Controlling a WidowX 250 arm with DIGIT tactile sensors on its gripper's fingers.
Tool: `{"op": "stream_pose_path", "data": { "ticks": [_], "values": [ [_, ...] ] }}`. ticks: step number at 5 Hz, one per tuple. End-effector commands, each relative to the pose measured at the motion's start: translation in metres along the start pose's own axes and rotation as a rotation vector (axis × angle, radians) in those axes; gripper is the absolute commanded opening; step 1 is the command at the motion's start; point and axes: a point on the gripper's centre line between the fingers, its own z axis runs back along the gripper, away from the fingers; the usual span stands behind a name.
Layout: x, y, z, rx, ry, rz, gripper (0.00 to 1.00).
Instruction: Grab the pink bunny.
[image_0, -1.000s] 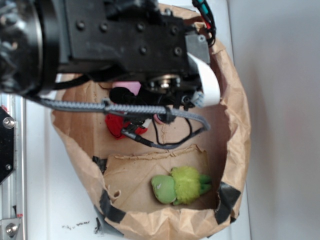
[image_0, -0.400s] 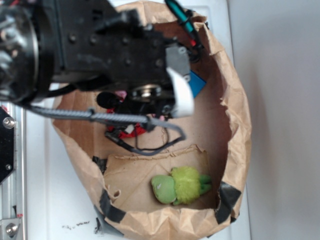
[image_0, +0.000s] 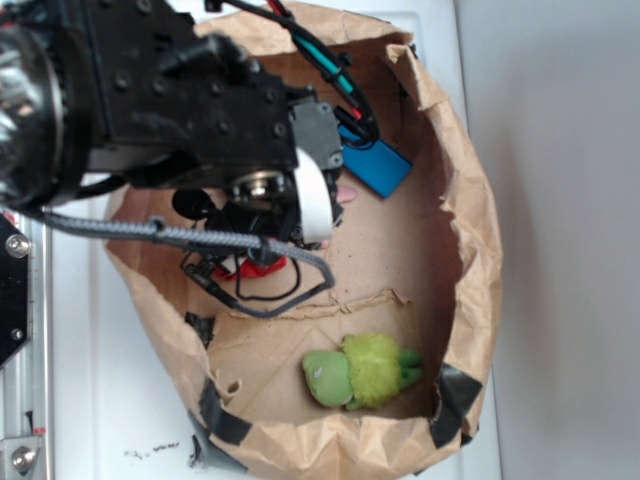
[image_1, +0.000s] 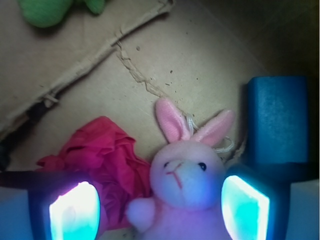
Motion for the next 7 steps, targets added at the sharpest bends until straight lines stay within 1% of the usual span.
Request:
{"op": "stream_pose_path", "data": {
  "ticks": [1, 2, 3, 4, 5, 6, 7],
  "values": [
    [0.004, 0.024, -0.009, 0.057, 0.035, 0.021, 1.00],
    [0.002, 0.029, 0.010, 0.087, 0.013, 0.014, 1.00],
    [-0.001, 0.021, 0.043, 0.011, -0.044, 0.017, 1.00],
    [-0.003, 0.019, 0.061, -0.026, -0.071, 0.008, 1.00],
    [-0.009, 0.026, 0.064, -0.034, -0.052, 0.028, 1.00],
    [-0.012, 0.032, 0.050, -0.013, -0.024, 0.028, 1.00],
    [-0.021, 0.038, 0.031, 0.003, 0.039, 0.022, 1.00]
  ]
}}
